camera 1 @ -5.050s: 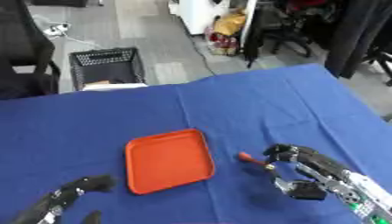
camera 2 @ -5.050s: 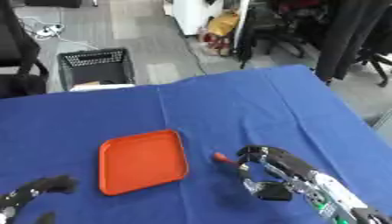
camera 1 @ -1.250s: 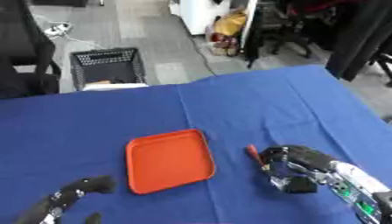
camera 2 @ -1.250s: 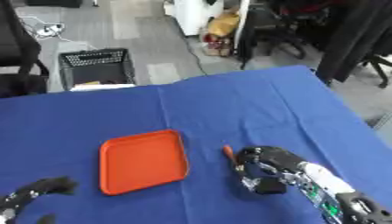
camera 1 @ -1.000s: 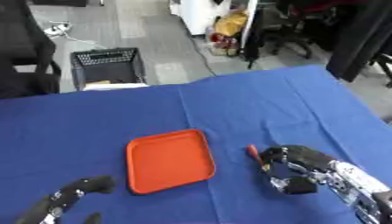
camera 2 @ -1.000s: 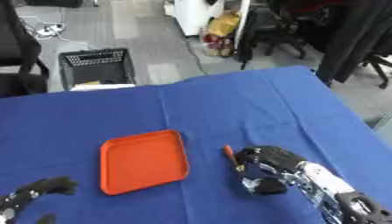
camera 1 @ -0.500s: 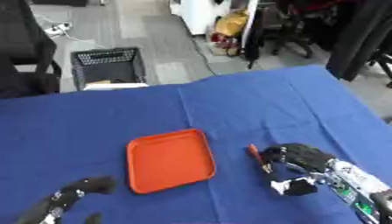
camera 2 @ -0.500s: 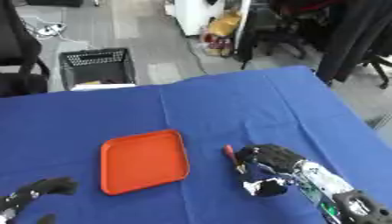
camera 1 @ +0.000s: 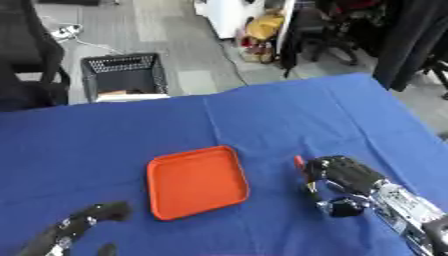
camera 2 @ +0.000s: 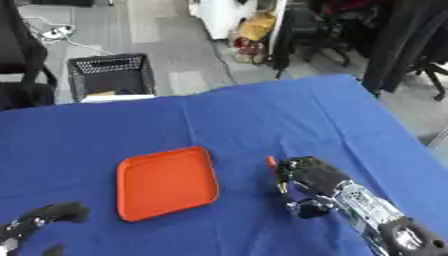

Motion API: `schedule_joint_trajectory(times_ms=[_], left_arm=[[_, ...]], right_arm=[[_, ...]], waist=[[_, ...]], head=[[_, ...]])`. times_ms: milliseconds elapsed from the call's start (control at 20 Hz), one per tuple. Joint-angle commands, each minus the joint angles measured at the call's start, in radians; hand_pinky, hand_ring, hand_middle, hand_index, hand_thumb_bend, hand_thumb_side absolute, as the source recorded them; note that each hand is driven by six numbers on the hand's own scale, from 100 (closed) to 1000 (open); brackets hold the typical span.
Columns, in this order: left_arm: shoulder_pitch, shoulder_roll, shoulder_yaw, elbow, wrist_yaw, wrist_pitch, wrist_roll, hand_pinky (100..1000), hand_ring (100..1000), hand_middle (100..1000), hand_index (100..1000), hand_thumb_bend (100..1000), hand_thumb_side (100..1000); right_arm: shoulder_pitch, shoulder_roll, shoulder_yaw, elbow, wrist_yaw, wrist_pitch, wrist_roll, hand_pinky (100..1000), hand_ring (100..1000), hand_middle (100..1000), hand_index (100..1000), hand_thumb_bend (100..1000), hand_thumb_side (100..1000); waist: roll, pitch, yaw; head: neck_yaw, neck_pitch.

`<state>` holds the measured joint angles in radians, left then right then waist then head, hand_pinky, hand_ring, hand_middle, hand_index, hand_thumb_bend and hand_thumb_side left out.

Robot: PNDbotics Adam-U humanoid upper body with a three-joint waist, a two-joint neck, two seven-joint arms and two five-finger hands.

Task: Pick up objects on the table and place them in the box.

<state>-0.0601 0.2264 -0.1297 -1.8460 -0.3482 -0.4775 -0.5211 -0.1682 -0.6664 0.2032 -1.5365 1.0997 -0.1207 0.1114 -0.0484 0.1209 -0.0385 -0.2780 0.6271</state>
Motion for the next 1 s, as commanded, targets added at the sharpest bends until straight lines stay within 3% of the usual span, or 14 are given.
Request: schedule_joint_trajectory(times_ms=[50, 550, 1000], left_arm=[[-0.010, 0.003, 0.002, -0.011, 0.002, -0.002, 0.001, 911, 798, 861, 1000, 100, 716], [-0.010, 0.003, 0.003, -0.011, 0.001, -0.001, 0.002, 911, 798, 861, 1000, 100, 717], [-0.008, 0.004, 0.004, -0.010, -0.002, -0.001, 0.004, 911, 798, 861, 1000, 100, 717]], right_arm=[[0.000, -0.033, -0.018, -0.029, 0.005, 0.026, -0.059, 646, 745, 696, 472, 213, 168], [0.013, -0.028, -0.034, -0.044, -0.008, 0.052, -0.129, 634, 727, 673, 442, 177, 119], [0.019, -0.039, -0.071, -0.249, -0.065, 0.097, -0.127, 635, 723, 670, 435, 185, 100]], waist=[[0.001, -0.009, -0.002], [0.002, -0.007, -0.004], [0.001, -0.007, -0.008]], head=[[-0.007, -0.006], [-0.005, -0.007], [-0.004, -0.008]])
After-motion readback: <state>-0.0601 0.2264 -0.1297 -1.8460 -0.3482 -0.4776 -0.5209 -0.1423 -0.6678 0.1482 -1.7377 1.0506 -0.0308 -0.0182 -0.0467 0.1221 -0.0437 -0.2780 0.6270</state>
